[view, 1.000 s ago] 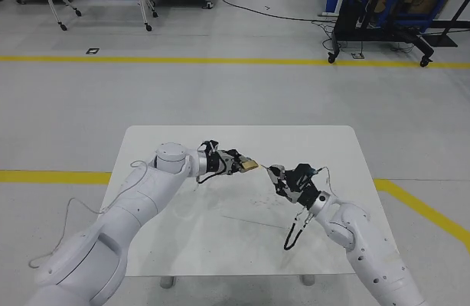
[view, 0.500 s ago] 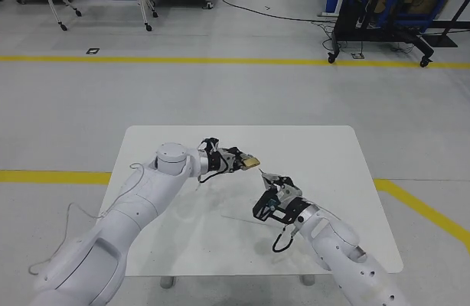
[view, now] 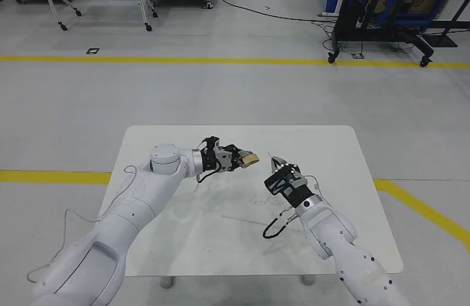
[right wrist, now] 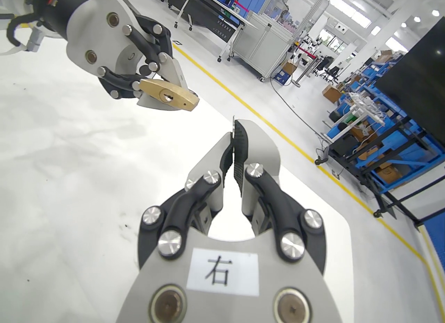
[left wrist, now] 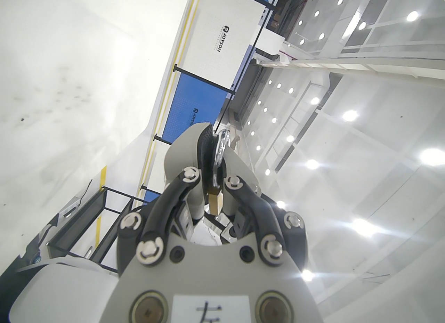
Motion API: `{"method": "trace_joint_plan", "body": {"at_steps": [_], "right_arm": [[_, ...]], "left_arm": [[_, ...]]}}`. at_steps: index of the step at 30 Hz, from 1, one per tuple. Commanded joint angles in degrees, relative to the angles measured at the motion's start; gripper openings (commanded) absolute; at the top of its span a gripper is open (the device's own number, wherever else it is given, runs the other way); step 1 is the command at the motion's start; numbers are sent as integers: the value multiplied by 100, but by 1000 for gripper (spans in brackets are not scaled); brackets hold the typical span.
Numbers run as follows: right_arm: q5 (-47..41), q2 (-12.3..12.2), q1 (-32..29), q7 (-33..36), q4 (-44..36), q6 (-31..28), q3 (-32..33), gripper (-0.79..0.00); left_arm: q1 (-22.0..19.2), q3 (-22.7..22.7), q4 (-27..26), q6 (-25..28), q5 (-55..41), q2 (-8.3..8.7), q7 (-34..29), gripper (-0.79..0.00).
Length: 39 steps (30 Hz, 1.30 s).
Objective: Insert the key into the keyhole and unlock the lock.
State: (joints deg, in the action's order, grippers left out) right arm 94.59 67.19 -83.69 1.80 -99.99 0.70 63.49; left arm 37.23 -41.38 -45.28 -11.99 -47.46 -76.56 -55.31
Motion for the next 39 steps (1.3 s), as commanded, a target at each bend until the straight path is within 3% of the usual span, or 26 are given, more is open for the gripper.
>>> {"method": "trace_joint_plan", "body": {"at_steps": [1, 11, 18, 23, 29, 39], "right_arm": [[-145, 52, 141, -11, 133, 41, -152, -785], [67, 149, 302, -226, 259, 42, -444, -785], [100, 113, 37, -418, 60, 35, -169, -785], [1470, -7, -440, -589, -412, 1, -38, -785], [3318, -64, -819, -101, -794, 54, -281, -785], [4382, 35, -665, 826, -824, 153, -663, -785]], "left_arm": [[4, -10, -5, -17, 58, -5, 6, -785], [44, -116, -35, -127, 205, -28, 50, -785], [86, -207, -55, -172, 248, -44, 89, -785], [101, -229, -90, -198, 378, -55, 123, -785], [112, -255, -124, -208, 512, -72, 154, -785], [139, -318, -176, -222, 744, -84, 224, -785]]}}
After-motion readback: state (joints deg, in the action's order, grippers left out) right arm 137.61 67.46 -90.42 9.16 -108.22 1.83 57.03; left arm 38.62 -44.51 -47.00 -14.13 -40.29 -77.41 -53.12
